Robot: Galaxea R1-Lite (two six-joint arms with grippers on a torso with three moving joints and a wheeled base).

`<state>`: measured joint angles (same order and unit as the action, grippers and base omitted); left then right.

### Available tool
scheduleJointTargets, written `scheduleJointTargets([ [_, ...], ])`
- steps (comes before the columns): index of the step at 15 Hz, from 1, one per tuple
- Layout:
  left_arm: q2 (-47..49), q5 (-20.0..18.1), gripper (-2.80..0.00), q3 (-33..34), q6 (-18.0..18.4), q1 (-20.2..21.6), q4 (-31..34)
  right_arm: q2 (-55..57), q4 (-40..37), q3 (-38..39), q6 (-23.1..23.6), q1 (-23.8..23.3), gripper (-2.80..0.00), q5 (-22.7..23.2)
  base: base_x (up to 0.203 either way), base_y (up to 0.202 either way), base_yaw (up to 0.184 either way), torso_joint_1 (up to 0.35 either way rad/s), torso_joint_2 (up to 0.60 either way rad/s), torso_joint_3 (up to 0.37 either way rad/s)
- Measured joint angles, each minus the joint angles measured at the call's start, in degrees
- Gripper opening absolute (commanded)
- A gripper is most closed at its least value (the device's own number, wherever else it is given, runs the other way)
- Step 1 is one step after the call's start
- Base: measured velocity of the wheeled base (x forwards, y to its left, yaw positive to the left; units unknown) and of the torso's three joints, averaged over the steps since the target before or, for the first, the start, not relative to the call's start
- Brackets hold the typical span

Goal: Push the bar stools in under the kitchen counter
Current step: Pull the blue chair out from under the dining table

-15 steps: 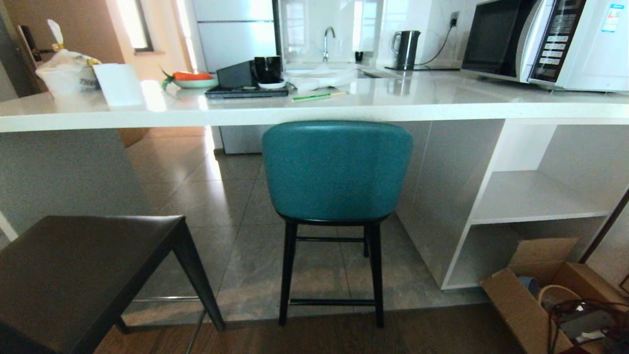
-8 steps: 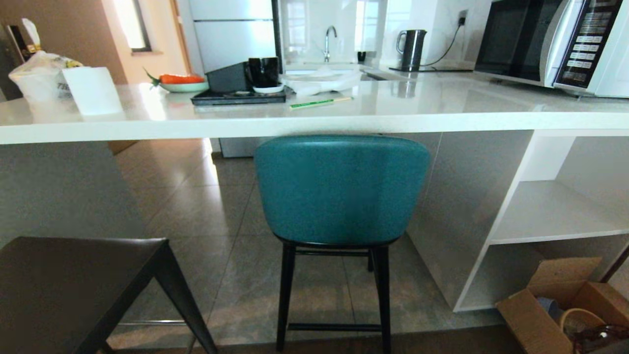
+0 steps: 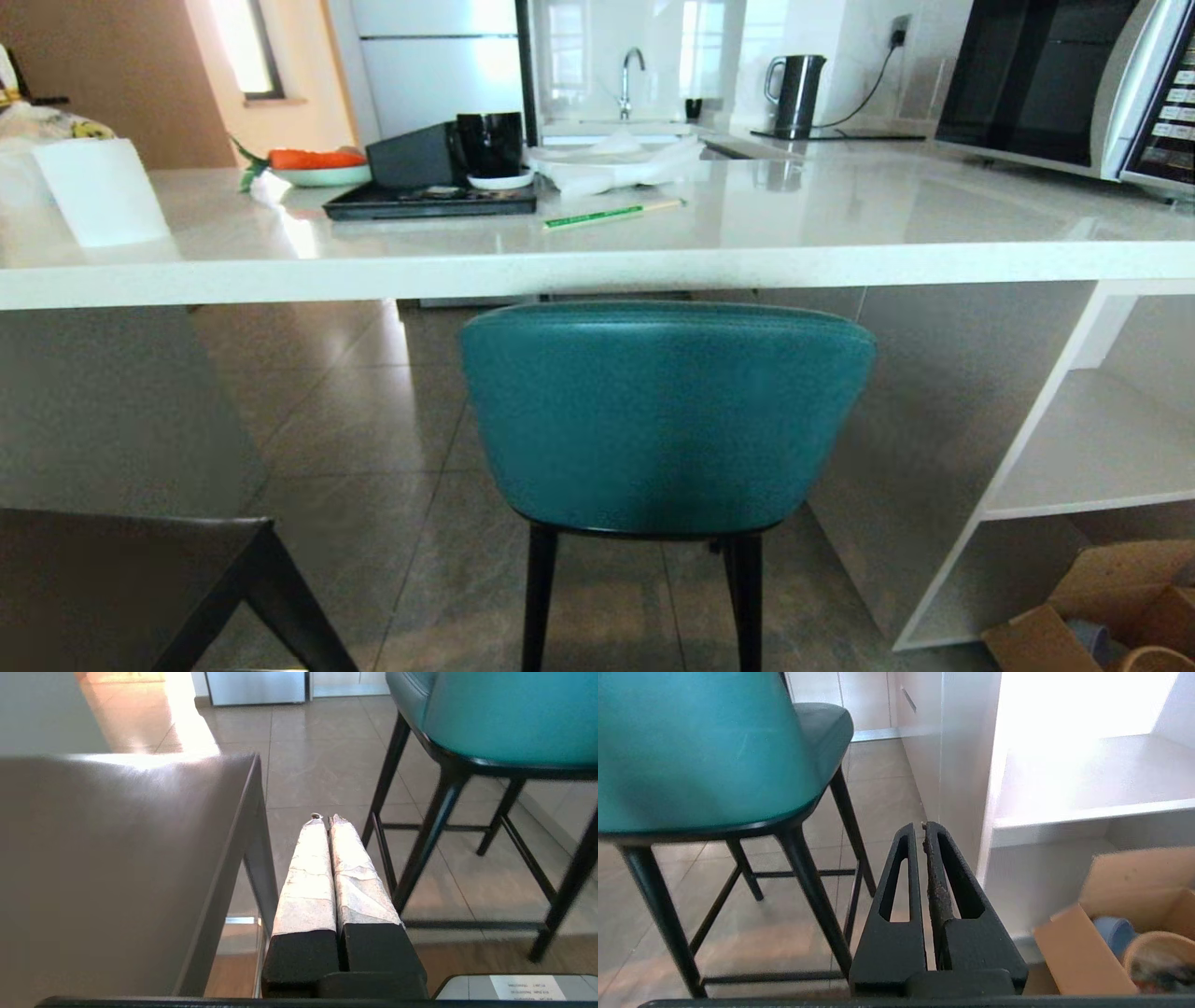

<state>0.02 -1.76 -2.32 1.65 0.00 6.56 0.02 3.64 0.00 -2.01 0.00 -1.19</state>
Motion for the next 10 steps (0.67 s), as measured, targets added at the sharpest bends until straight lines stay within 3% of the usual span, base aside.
scheduleJointTargets([
  [10, 0.0, 0.0, -2.8, 0.0, 0.0, 0.0, 0.0, 0.0, 0.0, 0.0, 0.0, 0.0, -2.8, 0.0, 0.194, 0.0, 0.001, 0.0, 0.0, 0.001],
])
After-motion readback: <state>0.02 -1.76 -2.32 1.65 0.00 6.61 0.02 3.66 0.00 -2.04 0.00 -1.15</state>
